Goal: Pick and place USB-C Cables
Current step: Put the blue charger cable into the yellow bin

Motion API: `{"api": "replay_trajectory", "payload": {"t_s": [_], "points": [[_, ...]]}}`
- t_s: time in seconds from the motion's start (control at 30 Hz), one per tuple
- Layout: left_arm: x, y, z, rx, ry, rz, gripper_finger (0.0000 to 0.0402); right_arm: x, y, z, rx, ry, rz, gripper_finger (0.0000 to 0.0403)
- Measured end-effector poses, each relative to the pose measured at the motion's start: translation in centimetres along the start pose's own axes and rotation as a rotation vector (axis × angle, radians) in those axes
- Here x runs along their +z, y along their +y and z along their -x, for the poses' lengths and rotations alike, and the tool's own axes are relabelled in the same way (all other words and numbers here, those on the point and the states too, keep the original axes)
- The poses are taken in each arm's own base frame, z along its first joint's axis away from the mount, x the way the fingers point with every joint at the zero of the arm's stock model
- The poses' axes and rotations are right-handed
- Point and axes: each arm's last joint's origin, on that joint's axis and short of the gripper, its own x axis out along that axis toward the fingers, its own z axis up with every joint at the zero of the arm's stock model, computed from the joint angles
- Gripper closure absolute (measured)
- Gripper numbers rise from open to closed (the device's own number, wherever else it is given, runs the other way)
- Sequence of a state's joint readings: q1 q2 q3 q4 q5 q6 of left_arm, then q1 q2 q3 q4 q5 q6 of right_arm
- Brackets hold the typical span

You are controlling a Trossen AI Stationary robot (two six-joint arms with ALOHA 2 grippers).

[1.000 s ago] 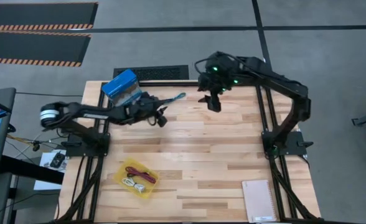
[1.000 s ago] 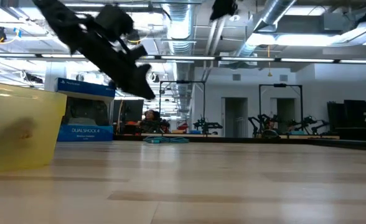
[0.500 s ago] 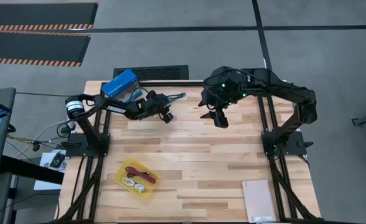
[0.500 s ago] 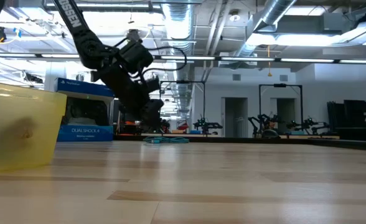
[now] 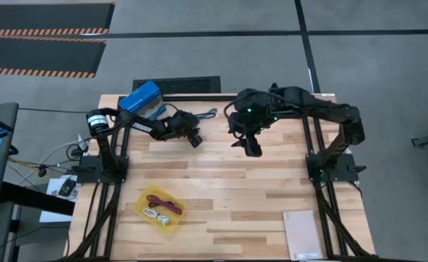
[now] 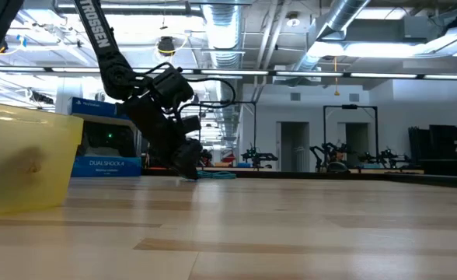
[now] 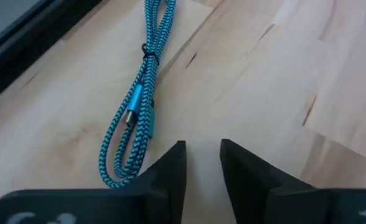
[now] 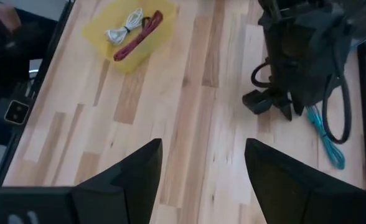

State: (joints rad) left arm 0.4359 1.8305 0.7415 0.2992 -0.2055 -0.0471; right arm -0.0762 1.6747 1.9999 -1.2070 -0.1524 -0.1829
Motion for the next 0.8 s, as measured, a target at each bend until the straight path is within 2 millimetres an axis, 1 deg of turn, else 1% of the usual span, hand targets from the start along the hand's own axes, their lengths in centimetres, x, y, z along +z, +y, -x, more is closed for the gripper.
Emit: {"api": "replay_trajectory", "payload": {"t_s": [0.13,0.2,0.23,0.33,0.43,0.5,0.53,0.57,0.63,0.7,0.8], "points": [[0.0,-0.1,0.0,-0.072,0.003,0.006,0.0354,0.0,-0.2,-0.8,0.003,0.025,-0.005,0.0149],[0.0,-0.5,0.0,-0.156,0.008,0.013,0.0383,0.1,-0.2,-0.9,0.002,0.019,-0.005,0.0149],[0.0,-0.9,0.1,-0.208,0.012,0.009,0.0392,0.1,-0.2,-0.9,0.003,0.023,-0.005,0.0149],[-0.3,-2.5,0.5,-0.422,0.037,-0.005,0.0395,0.0,-0.3,-1.2,0.006,0.04,-0.009,0.0149],[-0.9,-4.7,1.3,-0.75,0.099,-0.003,0.0399,-0.1,-0.3,-1.3,0.008,0.051,-0.005,0.0149],[-0.6,-6.1,2.0,-0.878,0.073,-0.009,0.0401,-0.2,-0.3,-1.4,0.008,0.06,-0.005,0.0149],[0.0,-6.5,2.6,-0.874,0.038,-0.019,0.0401,-0.2,-0.4,-1.3,0.008,0.062,-0.006,0.0149],[0.5,-6.7,3.1,-0.829,-0.005,-0.028,0.0401,-0.3,-0.4,-1.3,0.008,0.066,-0.008,0.0149],[1.4,-6.5,3.7,-0.674,-0.08,-0.038,0.0401,-0.4,-0.6,-1.3,0.006,0.075,-0.014,0.0149],[2.2,-5.7,4.2,-0.52,-0.14,-0.042,0.0401,-0.5,-0.7,-1.3,0.004,0.079,-0.019,0.0149],[3.4,-4.1,4.9,-0.337,-0.217,-0.018,0.0401,-0.5,-0.7,-1.3,0.004,0.08,-0.019,0.0149]]}}
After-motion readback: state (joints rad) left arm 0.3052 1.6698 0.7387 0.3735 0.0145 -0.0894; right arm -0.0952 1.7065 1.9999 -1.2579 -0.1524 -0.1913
